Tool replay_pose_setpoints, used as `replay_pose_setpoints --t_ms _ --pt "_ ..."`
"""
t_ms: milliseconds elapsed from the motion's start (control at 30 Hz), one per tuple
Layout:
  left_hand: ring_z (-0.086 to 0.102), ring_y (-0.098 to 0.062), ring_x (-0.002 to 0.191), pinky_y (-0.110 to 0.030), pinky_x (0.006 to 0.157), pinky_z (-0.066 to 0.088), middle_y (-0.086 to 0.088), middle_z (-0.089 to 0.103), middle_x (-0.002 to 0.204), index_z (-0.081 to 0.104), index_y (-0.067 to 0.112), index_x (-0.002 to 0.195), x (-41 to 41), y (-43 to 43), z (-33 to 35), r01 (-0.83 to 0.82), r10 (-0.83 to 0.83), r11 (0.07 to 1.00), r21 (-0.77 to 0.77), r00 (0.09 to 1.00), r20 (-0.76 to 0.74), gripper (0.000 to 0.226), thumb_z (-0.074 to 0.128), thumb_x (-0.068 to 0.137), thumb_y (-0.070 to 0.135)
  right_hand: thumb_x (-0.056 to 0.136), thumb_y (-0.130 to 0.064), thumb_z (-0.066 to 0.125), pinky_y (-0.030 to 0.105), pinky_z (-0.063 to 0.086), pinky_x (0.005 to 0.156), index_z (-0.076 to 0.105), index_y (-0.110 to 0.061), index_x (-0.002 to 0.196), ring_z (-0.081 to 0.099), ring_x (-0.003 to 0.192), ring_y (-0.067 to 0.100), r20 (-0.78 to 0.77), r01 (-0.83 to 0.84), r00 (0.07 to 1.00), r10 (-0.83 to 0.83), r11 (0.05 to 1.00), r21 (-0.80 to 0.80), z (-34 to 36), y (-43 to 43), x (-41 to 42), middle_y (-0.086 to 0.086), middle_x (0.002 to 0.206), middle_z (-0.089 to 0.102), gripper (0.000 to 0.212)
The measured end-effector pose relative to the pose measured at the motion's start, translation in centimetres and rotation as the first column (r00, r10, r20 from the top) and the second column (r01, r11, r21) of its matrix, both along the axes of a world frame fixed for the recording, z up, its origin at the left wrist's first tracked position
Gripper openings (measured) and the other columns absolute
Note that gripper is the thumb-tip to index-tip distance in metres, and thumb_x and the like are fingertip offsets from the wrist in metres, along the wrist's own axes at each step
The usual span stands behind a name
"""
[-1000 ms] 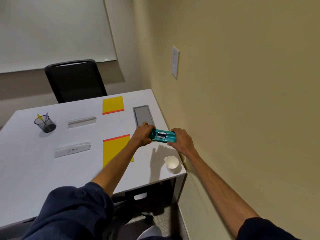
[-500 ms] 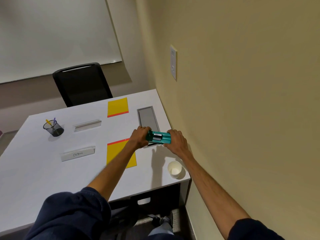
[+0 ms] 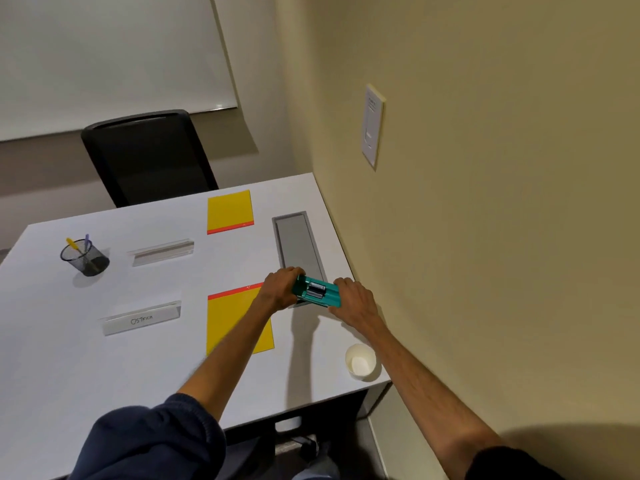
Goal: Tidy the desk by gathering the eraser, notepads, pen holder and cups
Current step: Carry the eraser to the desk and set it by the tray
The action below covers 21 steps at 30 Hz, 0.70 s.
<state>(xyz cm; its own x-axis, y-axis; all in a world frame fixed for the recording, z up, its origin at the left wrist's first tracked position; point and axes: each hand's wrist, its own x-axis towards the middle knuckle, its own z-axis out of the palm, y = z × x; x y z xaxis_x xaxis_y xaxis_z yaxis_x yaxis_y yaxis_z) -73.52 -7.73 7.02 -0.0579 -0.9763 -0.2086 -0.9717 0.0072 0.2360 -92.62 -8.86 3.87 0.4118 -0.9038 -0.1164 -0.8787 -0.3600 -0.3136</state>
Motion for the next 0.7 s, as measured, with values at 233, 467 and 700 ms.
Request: replay_pose_setpoints --t_ms 233,467,700 --pt "0.056 -0.025 0.125 -0.037 0.103 0.051 -0.008 0.057 0.137 0.047 0.014 0.138 2.2 -5.2 -2.7 -0.039 0.038 0.999 -0.002 0.99 -0.132 0.051 0.064 0.091 0.008 0.085 -0.039 0.072 0.029 0.053 0.074 0.055 -0.01 0.12 0.066 0.102 0.022 -0.045 0.057 0.997 -0.056 0.998 0.016 -1.3 -5.2 2.5 0.007 0.118 0.064 0.049" --pt "0.054 -0.029 0.13 -0.041 0.106 0.048 -0.011 0.047 0.147 0.031 0.014 0.15 3.1 -10.1 -6.0 -0.187 0.179 0.982 0.004 0.936 -0.304 0.061 0.06 0.096 0.012 0.08 -0.045 0.077 0.028 0.058 0.067 0.061 -0.01 0.11 0.071 0.093 0.022 -0.009 0.288 0.957 -0.289 0.953 0.089 -3.5 -9.8 4.3 0.006 0.11 0.07 0.049" --pt "0.034 -0.034 0.146 -0.049 0.118 0.035 -0.011 0.032 0.158 0.03 0.01 0.151 4.3 -11.7 -10.6 -0.259 0.28 0.96 0.107 0.904 -0.324 0.056 0.052 0.101 0.023 0.08 -0.054 0.074 0.029 0.061 0.079 0.059 -0.007 0.115 0.072 0.104 0.024 0.037 0.486 0.862 -0.505 0.846 0.22 -6.3 -13.5 7.0 0.008 0.118 0.07 0.06"
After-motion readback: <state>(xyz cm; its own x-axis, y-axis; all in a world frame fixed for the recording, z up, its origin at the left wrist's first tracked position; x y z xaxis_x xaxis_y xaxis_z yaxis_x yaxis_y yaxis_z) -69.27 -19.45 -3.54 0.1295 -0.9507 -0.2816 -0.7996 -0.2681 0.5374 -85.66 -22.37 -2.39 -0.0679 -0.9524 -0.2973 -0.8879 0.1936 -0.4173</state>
